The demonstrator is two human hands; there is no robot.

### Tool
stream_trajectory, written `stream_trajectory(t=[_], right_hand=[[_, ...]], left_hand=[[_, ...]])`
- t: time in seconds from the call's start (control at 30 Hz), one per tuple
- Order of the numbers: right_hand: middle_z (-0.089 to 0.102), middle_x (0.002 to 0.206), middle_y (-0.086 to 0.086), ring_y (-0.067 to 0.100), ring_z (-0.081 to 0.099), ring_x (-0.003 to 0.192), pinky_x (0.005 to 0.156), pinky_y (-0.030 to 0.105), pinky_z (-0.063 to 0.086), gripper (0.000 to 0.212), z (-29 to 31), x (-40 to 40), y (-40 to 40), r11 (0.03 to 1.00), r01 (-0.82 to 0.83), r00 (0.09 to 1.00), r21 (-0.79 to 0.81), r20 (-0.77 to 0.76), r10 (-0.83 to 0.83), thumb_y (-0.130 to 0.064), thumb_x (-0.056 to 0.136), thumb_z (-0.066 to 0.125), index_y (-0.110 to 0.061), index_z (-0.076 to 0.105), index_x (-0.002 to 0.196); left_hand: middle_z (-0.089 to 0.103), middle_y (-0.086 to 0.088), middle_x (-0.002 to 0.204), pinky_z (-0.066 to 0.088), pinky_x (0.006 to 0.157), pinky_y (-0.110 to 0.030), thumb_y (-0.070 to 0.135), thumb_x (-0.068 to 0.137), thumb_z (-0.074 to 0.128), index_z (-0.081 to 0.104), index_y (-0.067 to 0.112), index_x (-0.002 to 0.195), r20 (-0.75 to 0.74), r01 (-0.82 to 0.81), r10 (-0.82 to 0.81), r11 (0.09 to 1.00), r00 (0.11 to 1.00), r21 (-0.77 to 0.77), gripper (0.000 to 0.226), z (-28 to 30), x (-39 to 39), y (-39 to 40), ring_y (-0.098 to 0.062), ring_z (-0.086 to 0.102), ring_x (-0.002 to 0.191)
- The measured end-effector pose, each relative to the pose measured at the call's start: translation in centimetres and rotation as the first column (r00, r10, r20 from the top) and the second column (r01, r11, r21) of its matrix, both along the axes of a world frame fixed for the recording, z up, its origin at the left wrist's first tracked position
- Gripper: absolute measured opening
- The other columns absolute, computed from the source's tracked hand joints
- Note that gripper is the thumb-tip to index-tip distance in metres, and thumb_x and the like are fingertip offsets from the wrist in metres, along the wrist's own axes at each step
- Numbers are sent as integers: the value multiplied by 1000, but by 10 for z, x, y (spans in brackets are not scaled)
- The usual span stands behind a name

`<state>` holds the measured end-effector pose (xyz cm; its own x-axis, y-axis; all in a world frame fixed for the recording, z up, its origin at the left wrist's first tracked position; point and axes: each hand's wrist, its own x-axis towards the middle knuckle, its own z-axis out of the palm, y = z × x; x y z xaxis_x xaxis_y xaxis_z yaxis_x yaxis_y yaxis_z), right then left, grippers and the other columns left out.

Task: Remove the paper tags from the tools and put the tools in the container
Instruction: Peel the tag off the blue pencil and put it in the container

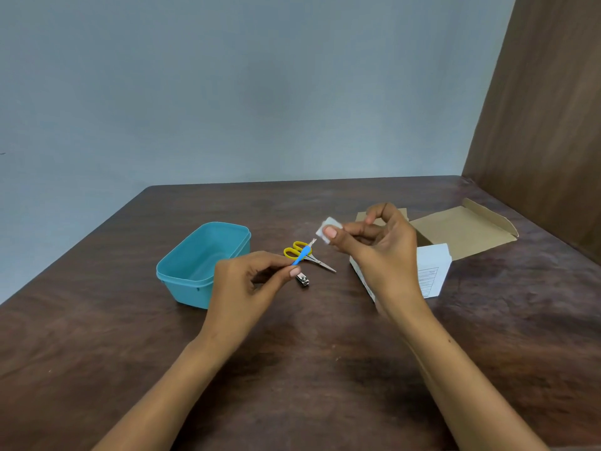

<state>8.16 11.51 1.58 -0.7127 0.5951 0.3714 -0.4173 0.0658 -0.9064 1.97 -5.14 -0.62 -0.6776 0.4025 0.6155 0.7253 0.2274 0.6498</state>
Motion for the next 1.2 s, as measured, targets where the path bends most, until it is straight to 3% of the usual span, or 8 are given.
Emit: stream_trajectory(t=[0.1,0.27,0.43,0.53,0.7,0.9,1.07,1.2], right_hand=[[72,73,8,23,71,71,75,43,58,34,0,0,-4,999,14,1000,43,3,-14,-5,68,82,-18,54,82],[71,79,-3,2,68,73,70,13,52,20,-3,0,-8,925,125,992,358,-33,-121,-2,78,74,-13,71,94],[70,88,2,10,65,76,66,15,52,12,-10,-5,-9,737,268,963,620,-188,-192,-3,81,70,-10,74,90],[68,88,2,9,63,75,65,20,52,12,-14,-9,-10,691,275,961,669,-203,-187,-6,82,68,-11,75,91],[67,85,2,6,57,76,65,5,41,14,-20,-14,-13,625,275,961,730,-207,-182,-4,82,66,-10,75,90],[69,85,1,10,63,72,64,23,51,9,-20,-11,-11,656,285,958,699,-182,-222,-8,81,67,-12,74,86],[71,82,-2,10,65,72,63,25,52,12,-20,-11,-10,662,251,968,707,-163,-193,-5,78,70,-14,75,84],[73,78,-3,7,66,72,64,14,51,15,-17,-8,-8,745,239,971,623,-140,-195,0,77,73,-14,75,81]], left_hand=[[73,-6,72,56,70,-20,8,82,68,76,10,85,279,92,-127,987,952,136,9,4,3,3,-10,69,70],[73,-12,70,56,62,-20,4,85,61,74,11,86,490,132,-279,941,826,313,15,10,6,3,-19,72,66],[73,-12,70,56,59,-21,5,86,60,74,14,84,549,151,-338,922,765,357,17,12,8,4,-21,72,64],[73,-12,70,56,59,-22,5,86,60,73,11,90,552,168,-345,923,759,345,16,11,9,4,-21,72,65],[73,-10,70,55,59,-21,7,86,60,73,10,95,557,187,-337,932,759,310,15,10,6,2,-21,72,64],[71,-9,66,54,55,-23,6,86,60,73,-2,90,559,224,-353,931,750,287,15,8,6,2,-19,67,54],[70,-7,65,53,54,-22,8,85,61,74,0,90,559,226,-350,933,752,280,16,8,5,1,-17,65,53],[68,-7,64,52,54,-22,8,86,61,73,-1,96,561,249,-354,934,749,257,18,7,4,0,-17,62,51]])
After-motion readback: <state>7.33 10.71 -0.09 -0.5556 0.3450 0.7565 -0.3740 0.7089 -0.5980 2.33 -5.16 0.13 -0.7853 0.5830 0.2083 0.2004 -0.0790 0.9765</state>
